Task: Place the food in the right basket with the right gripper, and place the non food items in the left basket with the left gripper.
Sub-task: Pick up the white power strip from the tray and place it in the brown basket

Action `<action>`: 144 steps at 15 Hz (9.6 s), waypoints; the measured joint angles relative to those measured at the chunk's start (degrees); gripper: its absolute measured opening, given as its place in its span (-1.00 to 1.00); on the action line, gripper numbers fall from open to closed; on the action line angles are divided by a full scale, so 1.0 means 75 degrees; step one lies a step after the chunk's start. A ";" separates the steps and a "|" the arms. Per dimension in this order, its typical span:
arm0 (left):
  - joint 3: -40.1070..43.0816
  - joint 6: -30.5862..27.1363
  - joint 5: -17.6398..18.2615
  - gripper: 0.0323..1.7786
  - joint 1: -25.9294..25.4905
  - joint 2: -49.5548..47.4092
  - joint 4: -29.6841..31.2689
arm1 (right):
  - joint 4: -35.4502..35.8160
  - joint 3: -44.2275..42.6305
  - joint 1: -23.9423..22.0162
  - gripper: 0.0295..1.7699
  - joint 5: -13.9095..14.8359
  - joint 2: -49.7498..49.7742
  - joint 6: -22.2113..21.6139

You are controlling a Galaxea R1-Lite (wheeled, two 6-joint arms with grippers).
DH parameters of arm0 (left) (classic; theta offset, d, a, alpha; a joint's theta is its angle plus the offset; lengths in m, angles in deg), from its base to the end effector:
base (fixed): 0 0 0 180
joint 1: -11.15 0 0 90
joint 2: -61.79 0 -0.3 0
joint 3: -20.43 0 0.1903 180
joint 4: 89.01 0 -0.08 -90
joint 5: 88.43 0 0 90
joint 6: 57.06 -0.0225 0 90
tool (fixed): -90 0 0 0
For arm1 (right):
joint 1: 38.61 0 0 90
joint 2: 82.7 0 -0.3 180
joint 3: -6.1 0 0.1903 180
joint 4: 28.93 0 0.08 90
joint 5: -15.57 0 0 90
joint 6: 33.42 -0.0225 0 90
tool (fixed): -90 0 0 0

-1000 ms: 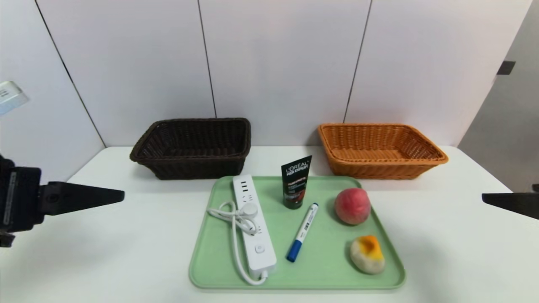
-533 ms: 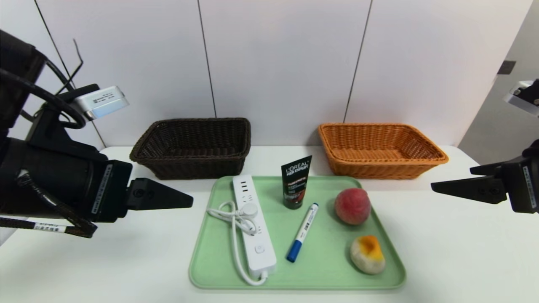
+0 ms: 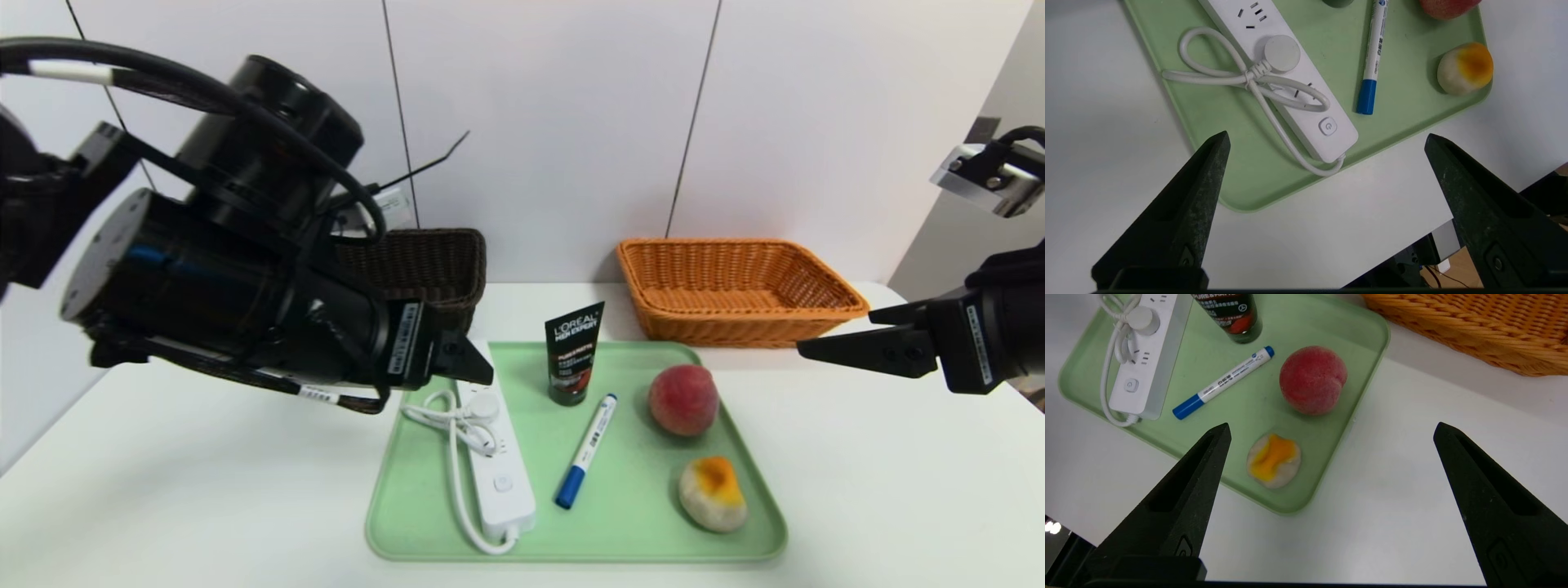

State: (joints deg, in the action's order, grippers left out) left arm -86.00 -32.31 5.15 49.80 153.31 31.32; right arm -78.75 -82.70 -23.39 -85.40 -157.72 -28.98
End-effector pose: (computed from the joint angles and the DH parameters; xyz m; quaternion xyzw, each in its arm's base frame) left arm 0.2058 -0.1664 0.2767 -0.0728 0.4260 -0.2476 0.8671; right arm 0.1820 0.0540 0.2751 -0.0473 0.3006 0.2273 0.9251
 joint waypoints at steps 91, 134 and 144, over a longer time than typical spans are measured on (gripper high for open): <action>-0.3490 0.3441 -0.2042 0.02 0.0224 0.3885 -0.2667 | 0.0930 0.1152 -0.0088 0.93 -0.0036 -0.0354 -0.0283; -0.3701 -0.6099 -0.2081 0.02 -0.2459 0.1624 -0.1595 | 0.0941 0.1242 -0.0099 0.93 -0.0021 -0.0314 -0.0276; -0.3662 -1.0976 -0.2549 0.02 -0.3069 0.2833 0.2019 | 0.1297 0.1492 -0.0119 0.93 0.0005 -0.0291 -0.0280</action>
State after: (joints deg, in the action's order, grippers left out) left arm -113.47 -114.64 -13.97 26.78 174.55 46.46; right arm -69.02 -71.51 -24.28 -85.36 -159.90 -31.08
